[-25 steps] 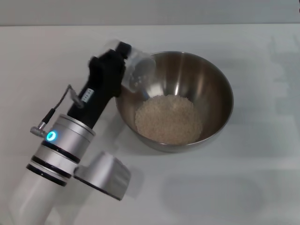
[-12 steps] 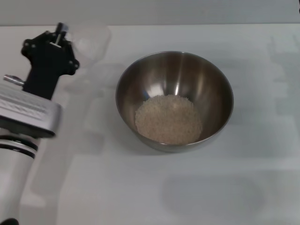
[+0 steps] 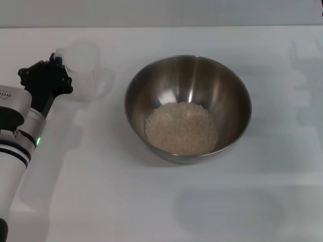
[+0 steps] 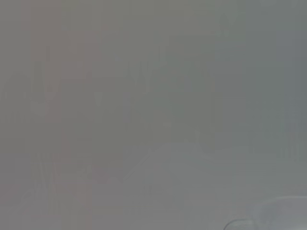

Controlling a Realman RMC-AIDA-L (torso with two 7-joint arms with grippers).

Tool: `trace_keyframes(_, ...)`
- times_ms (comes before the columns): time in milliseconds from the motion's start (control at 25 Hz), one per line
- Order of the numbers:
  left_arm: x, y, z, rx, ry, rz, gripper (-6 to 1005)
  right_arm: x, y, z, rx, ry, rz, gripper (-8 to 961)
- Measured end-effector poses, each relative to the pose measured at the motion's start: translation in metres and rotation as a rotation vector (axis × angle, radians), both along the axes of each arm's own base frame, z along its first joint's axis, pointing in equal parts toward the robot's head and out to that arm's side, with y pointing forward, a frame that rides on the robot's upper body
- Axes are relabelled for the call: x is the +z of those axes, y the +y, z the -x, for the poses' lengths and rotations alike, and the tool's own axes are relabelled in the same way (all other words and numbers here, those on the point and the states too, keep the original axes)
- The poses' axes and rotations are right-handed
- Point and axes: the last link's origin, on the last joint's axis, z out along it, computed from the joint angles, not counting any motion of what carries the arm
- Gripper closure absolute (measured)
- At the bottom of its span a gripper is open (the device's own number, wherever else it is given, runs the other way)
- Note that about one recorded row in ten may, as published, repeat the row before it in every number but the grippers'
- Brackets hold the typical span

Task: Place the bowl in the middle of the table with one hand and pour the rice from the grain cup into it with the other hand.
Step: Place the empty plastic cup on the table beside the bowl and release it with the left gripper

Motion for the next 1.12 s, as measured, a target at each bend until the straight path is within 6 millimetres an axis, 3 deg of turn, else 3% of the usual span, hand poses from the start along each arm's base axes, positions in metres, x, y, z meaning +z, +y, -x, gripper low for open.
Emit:
trace_keyframes(400, -0.002, 0.005, 0.012, 0.076, -0.021, 0.034, 922, 0.001, -0.001, 0.001, 0.005, 0.002, -0.004, 320)
trace_keyframes(1120, -0.002, -0.004, 0.029, 0.141, -0.112, 0.048, 911, 0.000, -0.002, 0.001, 0.010, -0.003, -0.003, 320)
